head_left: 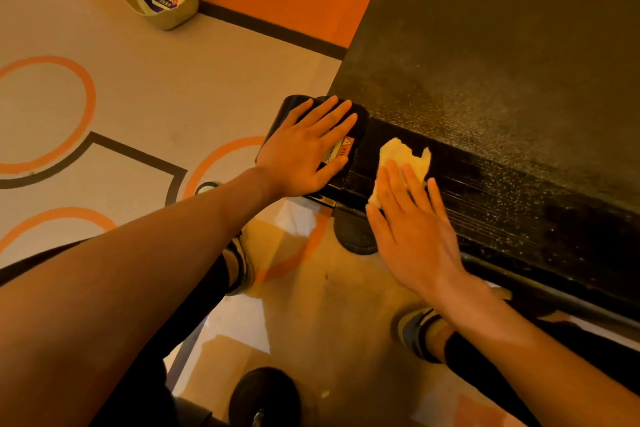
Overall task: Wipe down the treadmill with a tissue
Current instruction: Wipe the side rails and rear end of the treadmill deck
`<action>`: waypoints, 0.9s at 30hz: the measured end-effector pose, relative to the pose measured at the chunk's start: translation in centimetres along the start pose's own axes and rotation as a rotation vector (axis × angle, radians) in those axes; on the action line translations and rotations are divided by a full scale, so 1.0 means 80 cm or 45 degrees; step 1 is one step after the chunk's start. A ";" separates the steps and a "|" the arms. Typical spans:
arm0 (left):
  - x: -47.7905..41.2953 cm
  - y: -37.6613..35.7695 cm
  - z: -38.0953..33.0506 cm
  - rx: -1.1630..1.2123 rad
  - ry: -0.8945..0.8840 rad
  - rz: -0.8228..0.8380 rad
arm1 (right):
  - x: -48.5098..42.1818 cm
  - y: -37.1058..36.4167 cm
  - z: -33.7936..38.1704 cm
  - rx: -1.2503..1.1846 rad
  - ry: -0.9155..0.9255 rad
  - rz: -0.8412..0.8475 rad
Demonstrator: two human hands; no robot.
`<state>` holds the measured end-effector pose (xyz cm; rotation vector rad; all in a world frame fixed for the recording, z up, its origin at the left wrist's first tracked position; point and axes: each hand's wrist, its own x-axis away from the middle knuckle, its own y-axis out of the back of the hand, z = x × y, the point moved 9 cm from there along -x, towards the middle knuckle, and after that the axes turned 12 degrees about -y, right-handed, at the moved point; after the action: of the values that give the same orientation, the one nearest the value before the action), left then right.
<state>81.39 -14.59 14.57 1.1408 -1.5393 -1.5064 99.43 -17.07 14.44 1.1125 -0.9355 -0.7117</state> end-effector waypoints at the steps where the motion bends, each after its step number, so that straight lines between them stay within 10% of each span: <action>1: -0.001 0.000 0.000 -0.008 0.002 -0.001 | -0.004 0.001 0.020 0.020 0.083 -0.044; 27: 0.000 0.007 -0.003 0.021 -0.002 -0.081 | 0.024 -0.041 0.035 0.660 0.623 -0.343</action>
<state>81.56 -14.76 15.14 1.2088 -1.5326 -1.5391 97.71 -20.87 12.23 1.7989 -0.5595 -0.3786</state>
